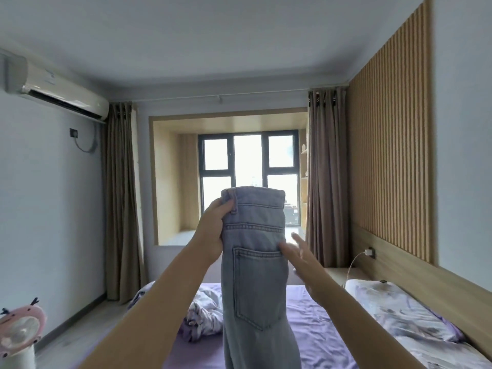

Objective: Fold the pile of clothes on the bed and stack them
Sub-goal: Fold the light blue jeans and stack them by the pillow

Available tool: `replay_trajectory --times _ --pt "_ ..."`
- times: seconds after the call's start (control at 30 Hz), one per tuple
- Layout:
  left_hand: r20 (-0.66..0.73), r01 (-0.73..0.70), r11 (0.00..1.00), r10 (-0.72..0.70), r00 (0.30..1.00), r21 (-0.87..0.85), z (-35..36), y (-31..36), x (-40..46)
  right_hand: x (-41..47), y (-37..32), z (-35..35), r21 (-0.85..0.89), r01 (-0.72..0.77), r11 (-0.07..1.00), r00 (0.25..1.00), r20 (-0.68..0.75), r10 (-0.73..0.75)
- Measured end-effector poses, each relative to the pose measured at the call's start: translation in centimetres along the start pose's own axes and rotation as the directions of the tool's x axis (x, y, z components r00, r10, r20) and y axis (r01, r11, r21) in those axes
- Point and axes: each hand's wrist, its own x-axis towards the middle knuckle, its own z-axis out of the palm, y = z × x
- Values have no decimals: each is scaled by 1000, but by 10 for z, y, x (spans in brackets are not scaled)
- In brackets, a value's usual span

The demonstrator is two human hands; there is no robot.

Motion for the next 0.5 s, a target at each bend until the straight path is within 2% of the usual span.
replay_trajectory --times 0.1,0.2,0.33,0.37,0.4,0.43,0.47,0.5 --pt "-29 -51 998 50 998 -20 -19 16 4 -7 20 14 103 -14 995 986 168 -3" --pt "-129 -100 992 109 986 74 -49 29 10 -5 11 26 165 63 984 992 102 -81" --pt "-324 11 937 110 939 349 -92 27 10 -2 -25 35 297 182 937 978 47 -205" --pt "-367 21 890 166 915 455 -99 25 5 -3 -31 41 257 220 941 970 45 -239" --pt "-404 12 802 288 868 597 -103 22 0 -5 -35 48 185 264 947 960 40 -275" --pt "-383 -23 671 451 806 741 -104 19 -8 -7 -36 55 99 305 947 950 43 -310" --pt "-270 -118 523 604 750 844 -100 19 -19 -10 -35 62 16 341 940 938 64 -341" --pt "-94 -247 388 680 727 888 -91 20 -29 -13 -33 69 -63 371 927 927 92 -365"
